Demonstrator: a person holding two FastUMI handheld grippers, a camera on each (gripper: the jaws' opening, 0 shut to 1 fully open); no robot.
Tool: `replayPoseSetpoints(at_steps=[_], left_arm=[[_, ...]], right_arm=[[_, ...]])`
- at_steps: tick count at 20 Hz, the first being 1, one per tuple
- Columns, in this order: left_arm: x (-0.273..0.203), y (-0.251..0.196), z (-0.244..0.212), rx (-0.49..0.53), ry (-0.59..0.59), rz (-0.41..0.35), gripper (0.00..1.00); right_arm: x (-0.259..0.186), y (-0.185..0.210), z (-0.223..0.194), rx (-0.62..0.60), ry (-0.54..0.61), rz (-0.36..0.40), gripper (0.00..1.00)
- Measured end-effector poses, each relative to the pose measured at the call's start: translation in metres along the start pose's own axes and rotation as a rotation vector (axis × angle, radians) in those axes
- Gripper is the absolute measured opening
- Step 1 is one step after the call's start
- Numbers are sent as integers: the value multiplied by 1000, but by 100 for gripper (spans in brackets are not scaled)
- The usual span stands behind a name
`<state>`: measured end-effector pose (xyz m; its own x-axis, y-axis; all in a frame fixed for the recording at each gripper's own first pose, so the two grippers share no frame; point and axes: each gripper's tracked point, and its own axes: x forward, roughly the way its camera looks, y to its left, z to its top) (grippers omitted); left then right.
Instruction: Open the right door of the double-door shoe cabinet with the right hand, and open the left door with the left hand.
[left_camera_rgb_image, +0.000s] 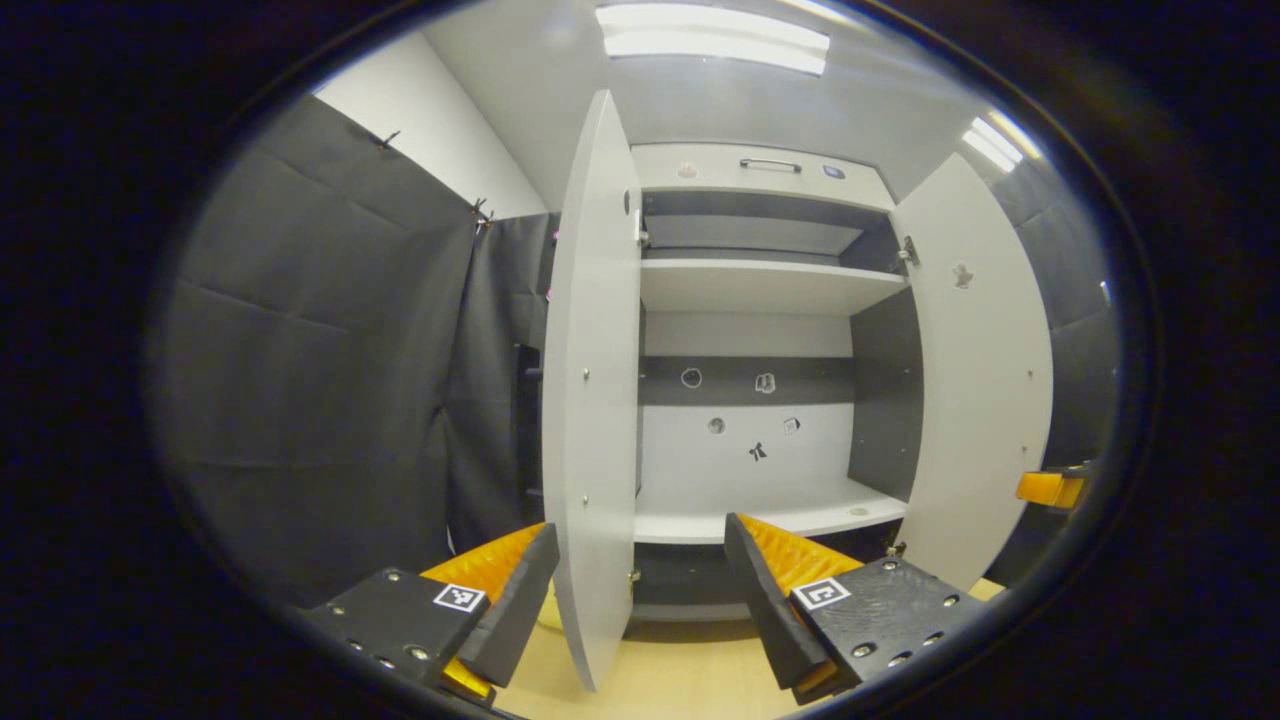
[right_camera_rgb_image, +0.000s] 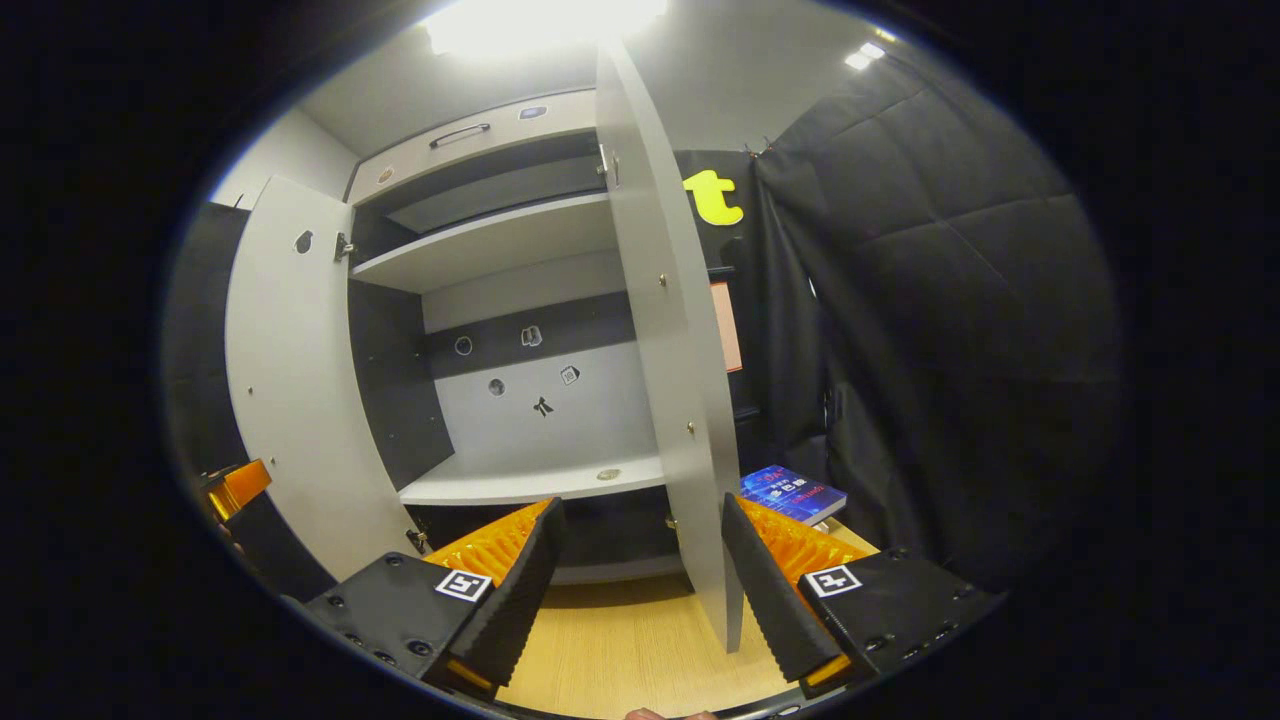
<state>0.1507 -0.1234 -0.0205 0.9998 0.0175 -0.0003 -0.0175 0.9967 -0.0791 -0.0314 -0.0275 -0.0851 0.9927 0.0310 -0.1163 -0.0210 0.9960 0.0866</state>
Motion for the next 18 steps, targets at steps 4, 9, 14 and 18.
replayPoseSetpoints(at_steps=[4, 9, 14, 18], left_arm=[[-10, -6, -12, -28, 32, 15, 96], [-9, -1, -19, 6, 40, 43, 95], [-9, 2, -17, 9, 26, 80, 95], [-6, 3, -7, 50, -5, 100, 95]], right_arm=[[4, 13, -12, -32, 23, 39, 98], [-1, 18, -16, -88, 27, 94, 98], [1, 25, -10, -97, 23, 155, 98], [11, 20, 7, -83, -30, 180, 98]])
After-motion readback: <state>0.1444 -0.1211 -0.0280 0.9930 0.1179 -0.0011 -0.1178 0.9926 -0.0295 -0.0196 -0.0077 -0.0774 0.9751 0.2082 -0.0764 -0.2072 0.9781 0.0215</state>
